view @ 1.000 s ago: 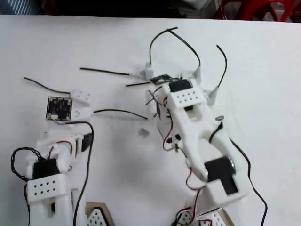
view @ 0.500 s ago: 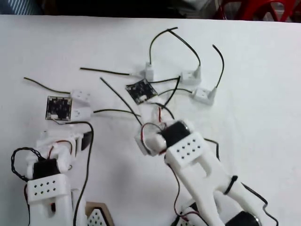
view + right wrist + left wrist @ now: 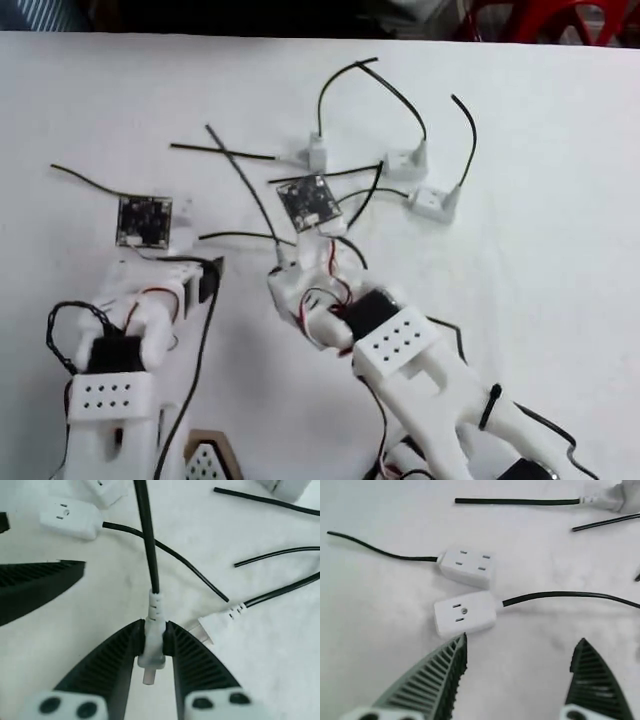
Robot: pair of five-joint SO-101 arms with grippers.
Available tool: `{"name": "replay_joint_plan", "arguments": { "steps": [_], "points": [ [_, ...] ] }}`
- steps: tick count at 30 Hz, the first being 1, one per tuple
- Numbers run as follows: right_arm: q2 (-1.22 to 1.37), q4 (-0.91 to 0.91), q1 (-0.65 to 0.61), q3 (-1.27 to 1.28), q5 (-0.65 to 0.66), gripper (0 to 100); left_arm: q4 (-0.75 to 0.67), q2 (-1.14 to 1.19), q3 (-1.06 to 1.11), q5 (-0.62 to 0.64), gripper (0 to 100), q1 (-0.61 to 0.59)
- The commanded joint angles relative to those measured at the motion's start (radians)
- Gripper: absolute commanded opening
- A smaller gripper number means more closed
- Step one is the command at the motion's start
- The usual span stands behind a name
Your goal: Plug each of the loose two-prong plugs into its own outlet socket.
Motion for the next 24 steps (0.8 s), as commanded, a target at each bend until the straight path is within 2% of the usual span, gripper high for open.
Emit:
{"name": "replay_joint_plan", "arguments": {
  "steps": [1, 11, 18, 24],
  "points": [
    [-0.031, -0.025, -0.044, -0.003, -0.012, 1.7, -0.026, -0.019, -0.097, 0.025, 33, 0.096],
    [-0.134, -0.022, -0.053, 0.041, -0.009, 1.7, -0.026, -0.019, -0.176, 0.100, 33, 0.211],
    [-0.232, -0.024, -0.053, 0.097, -0.003, 1.7, -0.018, -0.019, -0.206, 0.094, 33, 0.331],
    [-0.232, -0.024, -0.047, 0.097, -0.002, 1.7, 0.006, -0.019, -0.207, 0.094, 33, 0.360]
  ]
}}
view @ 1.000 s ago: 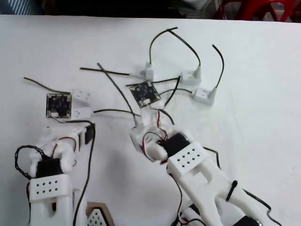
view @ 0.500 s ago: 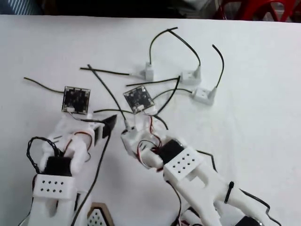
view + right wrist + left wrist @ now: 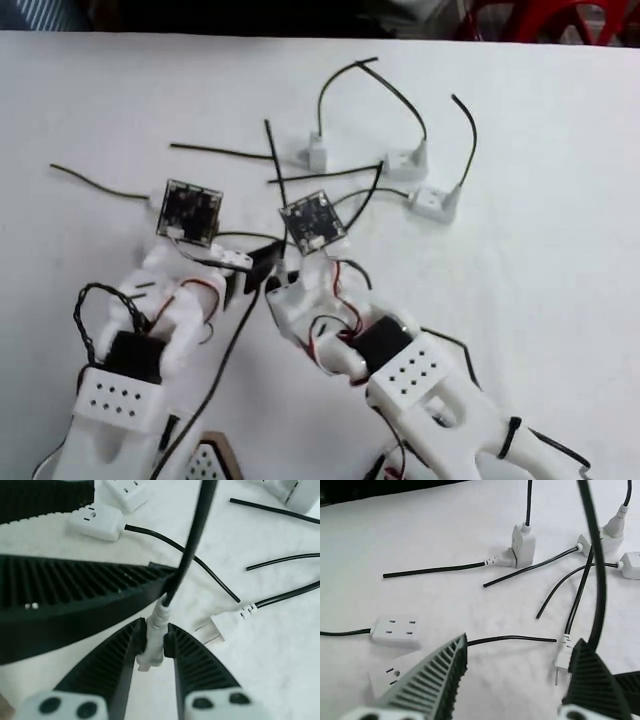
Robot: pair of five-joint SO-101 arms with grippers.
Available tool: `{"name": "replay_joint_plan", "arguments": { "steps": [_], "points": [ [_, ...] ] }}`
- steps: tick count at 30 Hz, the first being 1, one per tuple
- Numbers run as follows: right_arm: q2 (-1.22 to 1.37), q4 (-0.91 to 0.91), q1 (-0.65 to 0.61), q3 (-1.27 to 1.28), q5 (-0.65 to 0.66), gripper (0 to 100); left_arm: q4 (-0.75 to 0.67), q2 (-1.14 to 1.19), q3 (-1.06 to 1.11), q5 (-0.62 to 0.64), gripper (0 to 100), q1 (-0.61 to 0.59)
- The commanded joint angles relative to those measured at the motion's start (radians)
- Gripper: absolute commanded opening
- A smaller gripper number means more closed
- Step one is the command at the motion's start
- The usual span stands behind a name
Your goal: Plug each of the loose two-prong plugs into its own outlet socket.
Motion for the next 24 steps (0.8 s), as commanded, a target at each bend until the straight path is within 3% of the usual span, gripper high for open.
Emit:
{"name": "replay_joint_plan", "arguments": {
  "steps": [1, 11, 17, 24],
  "points": [
    [-0.033, -0.019, -0.004, -0.014, 0.006, 1.7, 0.020, -0.016, -0.057, 0.003, 33, 0.047],
    [-0.033, -0.019, -0.002, -0.012, 0.006, 1.7, 0.077, -0.018, -0.057, 0.000, 33, 0.111],
    [-0.033, -0.019, 0.001, -0.012, 0.006, 1.7, 0.077, -0.018, -0.054, -0.068, 33, 0.097],
    [-0.033, -0.058, 0.087, -0.008, 0.006, 1.7, 0.078, -0.008, -0.061, -0.112, 33, -0.148]
  ]
}}
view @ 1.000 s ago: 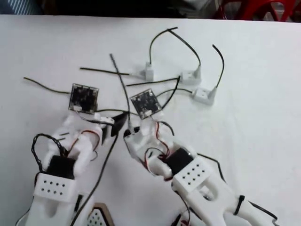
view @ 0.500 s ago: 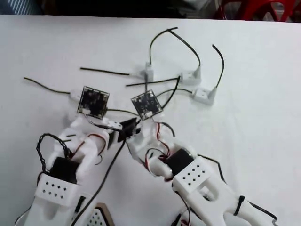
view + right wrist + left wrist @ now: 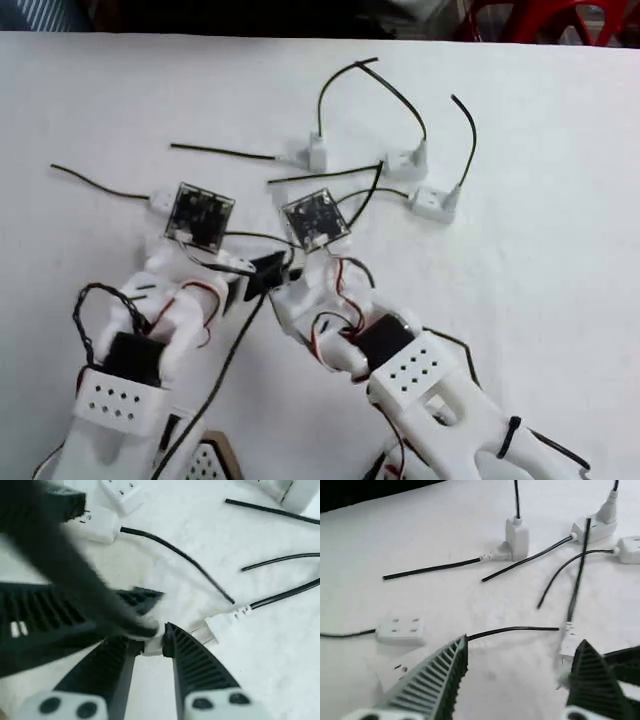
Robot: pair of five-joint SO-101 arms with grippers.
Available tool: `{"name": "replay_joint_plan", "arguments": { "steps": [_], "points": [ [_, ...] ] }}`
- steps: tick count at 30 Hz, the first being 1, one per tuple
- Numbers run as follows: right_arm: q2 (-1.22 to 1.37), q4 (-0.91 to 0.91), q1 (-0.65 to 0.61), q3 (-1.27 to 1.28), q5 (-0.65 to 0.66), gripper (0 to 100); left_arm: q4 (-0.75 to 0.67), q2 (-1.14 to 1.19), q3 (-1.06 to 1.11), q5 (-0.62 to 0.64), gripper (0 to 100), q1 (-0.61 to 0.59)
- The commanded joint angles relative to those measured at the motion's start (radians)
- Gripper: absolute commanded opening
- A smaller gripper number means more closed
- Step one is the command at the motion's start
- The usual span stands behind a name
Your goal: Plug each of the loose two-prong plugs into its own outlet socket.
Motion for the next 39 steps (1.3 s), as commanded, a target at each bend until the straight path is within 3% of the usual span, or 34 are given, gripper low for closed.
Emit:
{"name": "replay_joint_plan", "arguments": {
  "steps": [1, 8, 13, 24, 39],
  "points": [
    [-0.031, -0.054, 0.050, -0.003, 0.003, 1.7, 0.026, 0.005, -0.046, -0.095, 33, -0.180],
    [-0.030, -0.116, 0.096, 0.020, 0.003, 1.7, 0.206, 0.039, -0.230, -0.336, 33, -0.369],
    [-0.030, -0.116, 0.127, 0.017, 0.003, 1.7, 0.278, 0.272, -0.393, -0.517, 33, -0.380],
    [-0.030, -0.143, 0.165, 0.020, 0.003, 1.7, 0.273, 0.877, -0.649, -0.896, 32, -0.380],
    [-0.030, -0.145, 0.165, 0.020, 0.003, 1.7, 0.272, 1.475, -1.046, -0.936, 28, -0.410]
  ]
}}
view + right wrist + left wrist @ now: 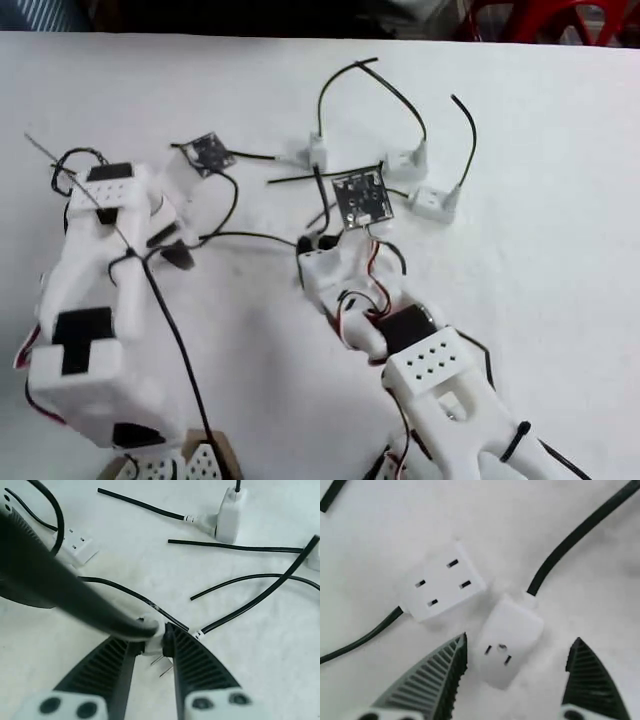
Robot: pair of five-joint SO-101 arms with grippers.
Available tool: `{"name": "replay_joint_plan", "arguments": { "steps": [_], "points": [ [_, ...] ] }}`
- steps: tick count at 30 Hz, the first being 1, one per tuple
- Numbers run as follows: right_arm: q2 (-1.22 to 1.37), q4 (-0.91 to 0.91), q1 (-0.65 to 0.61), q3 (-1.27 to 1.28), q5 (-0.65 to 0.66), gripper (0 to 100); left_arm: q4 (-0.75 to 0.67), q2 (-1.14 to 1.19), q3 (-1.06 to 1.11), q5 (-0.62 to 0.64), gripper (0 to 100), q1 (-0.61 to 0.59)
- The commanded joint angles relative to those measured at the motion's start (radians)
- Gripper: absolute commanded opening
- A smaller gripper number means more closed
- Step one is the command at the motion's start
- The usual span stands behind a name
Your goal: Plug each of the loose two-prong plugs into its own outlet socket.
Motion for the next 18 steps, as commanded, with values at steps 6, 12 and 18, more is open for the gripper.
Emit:
{"name": "replay_joint_plan", "arguments": {
  "steps": [6, 12, 18],
  "points": [
    [-0.024, -0.022, 0.010, -0.009, 0.003, 1.7, 0.017, 0.259, -0.207, -0.103, 23, -0.028],
    [-0.024, -0.024, 0.010, -0.009, 0.003, 1.7, 0.120, 0.263, -0.264, -0.103, 16, -0.033],
    [-0.024, -0.048, 0.064, -0.011, 0.003, 1.7, 0.262, 0.219, -0.264, -0.100, 9, 0.010]
  ]
}}
